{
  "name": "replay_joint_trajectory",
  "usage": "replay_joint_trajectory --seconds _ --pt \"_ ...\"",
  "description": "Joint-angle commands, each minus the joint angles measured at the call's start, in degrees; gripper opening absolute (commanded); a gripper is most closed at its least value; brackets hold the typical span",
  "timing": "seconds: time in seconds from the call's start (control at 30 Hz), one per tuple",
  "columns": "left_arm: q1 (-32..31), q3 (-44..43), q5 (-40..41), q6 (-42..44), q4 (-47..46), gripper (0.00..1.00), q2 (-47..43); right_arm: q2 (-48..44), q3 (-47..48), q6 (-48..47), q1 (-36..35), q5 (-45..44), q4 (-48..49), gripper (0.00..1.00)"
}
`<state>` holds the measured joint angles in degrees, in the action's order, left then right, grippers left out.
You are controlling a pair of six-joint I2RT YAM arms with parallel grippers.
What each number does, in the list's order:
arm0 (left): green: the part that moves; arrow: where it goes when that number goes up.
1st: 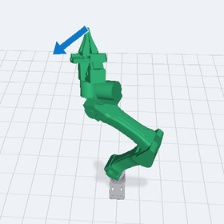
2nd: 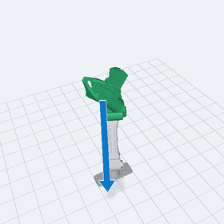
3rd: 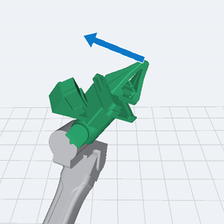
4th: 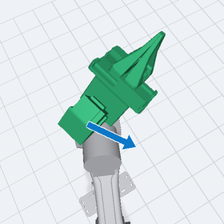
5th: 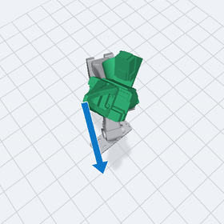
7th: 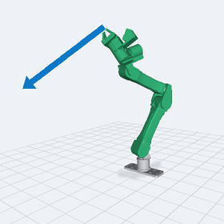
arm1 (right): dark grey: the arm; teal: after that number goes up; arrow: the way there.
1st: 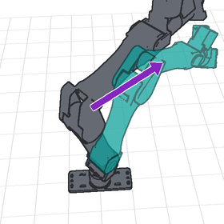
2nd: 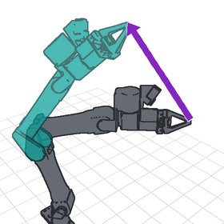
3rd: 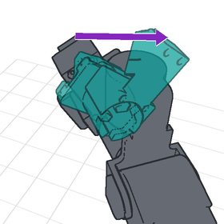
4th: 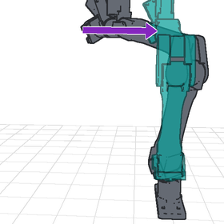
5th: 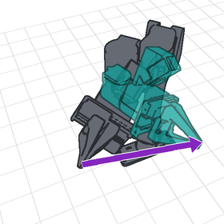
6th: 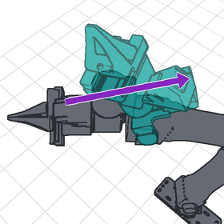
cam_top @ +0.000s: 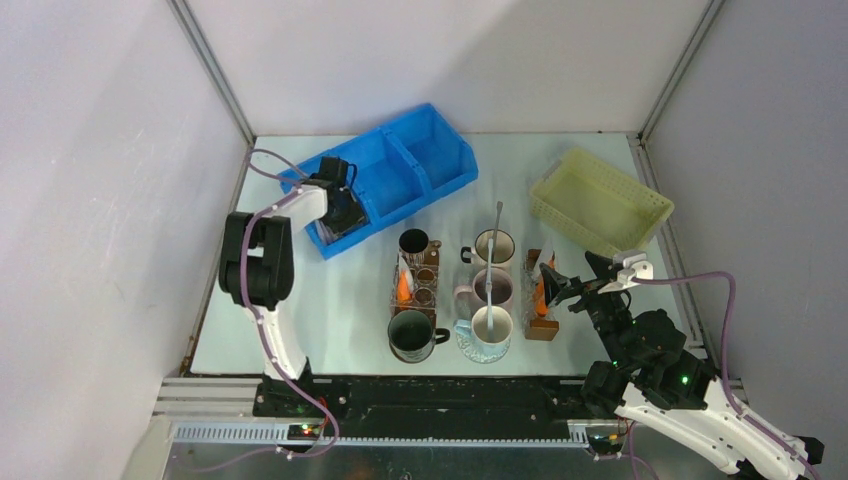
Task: Prepare toiletry sets of a toothbrush and toothpaste on the tray
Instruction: Pick up the toothbrush from the storage box.
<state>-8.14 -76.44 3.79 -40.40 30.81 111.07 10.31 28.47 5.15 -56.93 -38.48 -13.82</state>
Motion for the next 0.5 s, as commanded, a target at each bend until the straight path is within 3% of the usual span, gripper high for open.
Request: replay_joint_trajectory --seconds 0.0,0.17,0.47 --pt "-1.58 3.59 -2.46 0.22 -0.35 0.56 -5.7 -0.12 1.94 0.39 -0.36 -1.0 0.41 0.97" --pt "-1.62 4.95 0.09 0.41 0.19 0.57 -9.72 -0.2 1.94 0.35 -0.3 -1.01 0.39 0.97" --pt "-0.66 0.78 17.45 -4.21 4.33 0.62 -8.62 -0.2 1.94 0.57 -0.35 -0.81 0.43 0.97"
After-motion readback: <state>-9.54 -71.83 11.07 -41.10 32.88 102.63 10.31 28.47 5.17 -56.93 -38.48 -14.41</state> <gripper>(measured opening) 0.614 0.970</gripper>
